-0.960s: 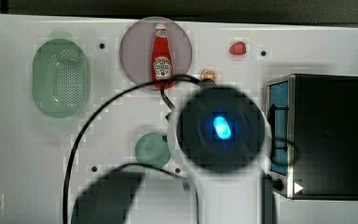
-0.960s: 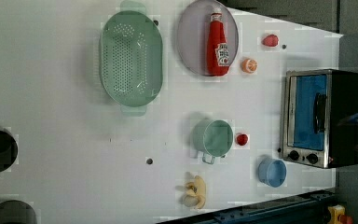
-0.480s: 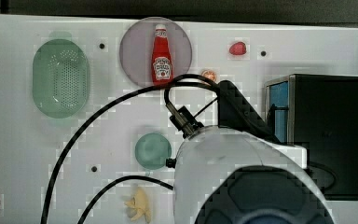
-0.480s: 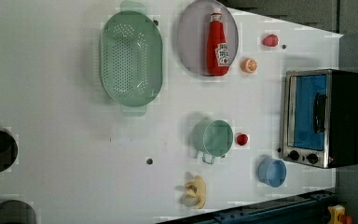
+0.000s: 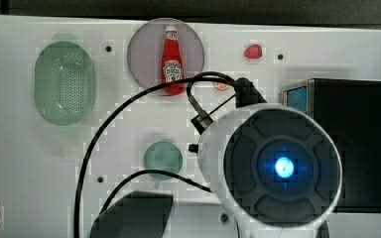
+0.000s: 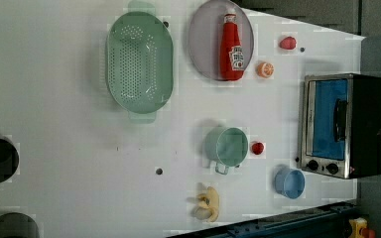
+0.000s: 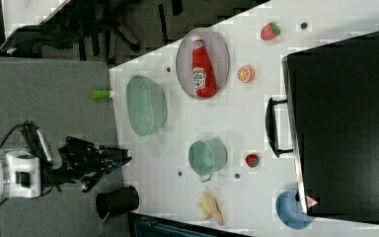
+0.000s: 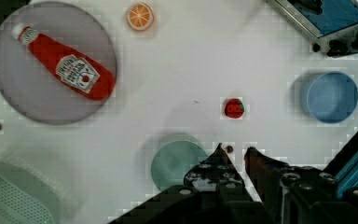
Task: Flap open oven.
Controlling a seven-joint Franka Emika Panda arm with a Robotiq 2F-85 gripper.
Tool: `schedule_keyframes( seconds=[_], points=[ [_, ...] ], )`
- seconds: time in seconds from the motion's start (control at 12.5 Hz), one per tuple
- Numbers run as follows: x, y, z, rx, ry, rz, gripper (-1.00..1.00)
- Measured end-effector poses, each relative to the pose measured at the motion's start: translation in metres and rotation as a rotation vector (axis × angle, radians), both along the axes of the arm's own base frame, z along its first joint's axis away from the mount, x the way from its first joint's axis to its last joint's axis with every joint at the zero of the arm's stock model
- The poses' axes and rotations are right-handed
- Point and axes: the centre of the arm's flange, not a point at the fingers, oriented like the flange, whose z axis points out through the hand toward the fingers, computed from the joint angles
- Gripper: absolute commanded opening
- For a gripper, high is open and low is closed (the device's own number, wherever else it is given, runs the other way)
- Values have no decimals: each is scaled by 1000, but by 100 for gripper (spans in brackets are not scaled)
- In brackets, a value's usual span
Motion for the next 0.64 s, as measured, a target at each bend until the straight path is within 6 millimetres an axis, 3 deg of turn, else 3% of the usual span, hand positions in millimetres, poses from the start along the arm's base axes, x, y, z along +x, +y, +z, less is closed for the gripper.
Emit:
schedule_keyframes(
  seconds=[0.24, 0.64],
  points=[
    [-6, -12, -32, 11, 64, -3, -65],
    [-3, -38, -71, -66, 27, 214, -65]
  ],
)
